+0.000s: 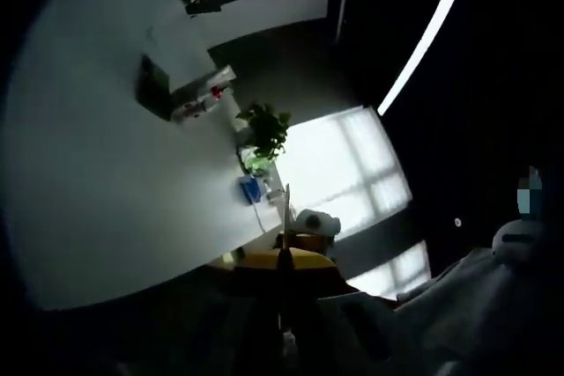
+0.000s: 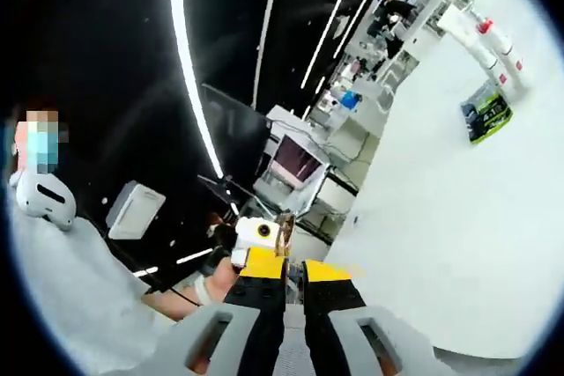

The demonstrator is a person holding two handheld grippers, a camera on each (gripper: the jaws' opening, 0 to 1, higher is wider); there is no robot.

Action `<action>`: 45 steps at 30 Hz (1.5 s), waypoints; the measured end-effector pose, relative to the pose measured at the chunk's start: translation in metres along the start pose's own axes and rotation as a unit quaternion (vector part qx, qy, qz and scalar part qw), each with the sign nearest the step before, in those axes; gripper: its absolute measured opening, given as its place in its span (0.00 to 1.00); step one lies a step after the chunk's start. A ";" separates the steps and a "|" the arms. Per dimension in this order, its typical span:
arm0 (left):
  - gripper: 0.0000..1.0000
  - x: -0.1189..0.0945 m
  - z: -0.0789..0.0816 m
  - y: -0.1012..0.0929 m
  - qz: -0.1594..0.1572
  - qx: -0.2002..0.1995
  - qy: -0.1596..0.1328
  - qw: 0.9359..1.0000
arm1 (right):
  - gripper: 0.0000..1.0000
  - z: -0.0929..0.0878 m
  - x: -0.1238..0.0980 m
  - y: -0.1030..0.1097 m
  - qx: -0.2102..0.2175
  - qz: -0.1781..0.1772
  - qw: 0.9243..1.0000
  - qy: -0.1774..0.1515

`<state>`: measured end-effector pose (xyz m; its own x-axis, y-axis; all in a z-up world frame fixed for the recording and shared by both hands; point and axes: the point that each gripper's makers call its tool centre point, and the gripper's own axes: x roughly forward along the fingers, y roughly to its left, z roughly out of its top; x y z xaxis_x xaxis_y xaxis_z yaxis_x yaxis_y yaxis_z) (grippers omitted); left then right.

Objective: Arrange the skincare products in the storage area until every visible bottle or jar stands upright without overlapping.

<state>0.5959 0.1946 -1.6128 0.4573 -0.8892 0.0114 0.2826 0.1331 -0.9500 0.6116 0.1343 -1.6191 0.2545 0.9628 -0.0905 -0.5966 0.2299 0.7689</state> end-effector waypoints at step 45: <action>0.00 0.038 0.123 0.080 0.111 -0.012 -0.041 0.993 | 0.15 -0.081 -0.032 -0.144 -0.401 -0.341 0.809 0.261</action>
<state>0.7391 0.2255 -1.6498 0.5731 -0.8006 -0.1751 0.1473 0.3109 -0.9390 0.6279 0.0823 -1.7777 0.5011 0.4538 -0.7369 -0.8087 0.5487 -0.2119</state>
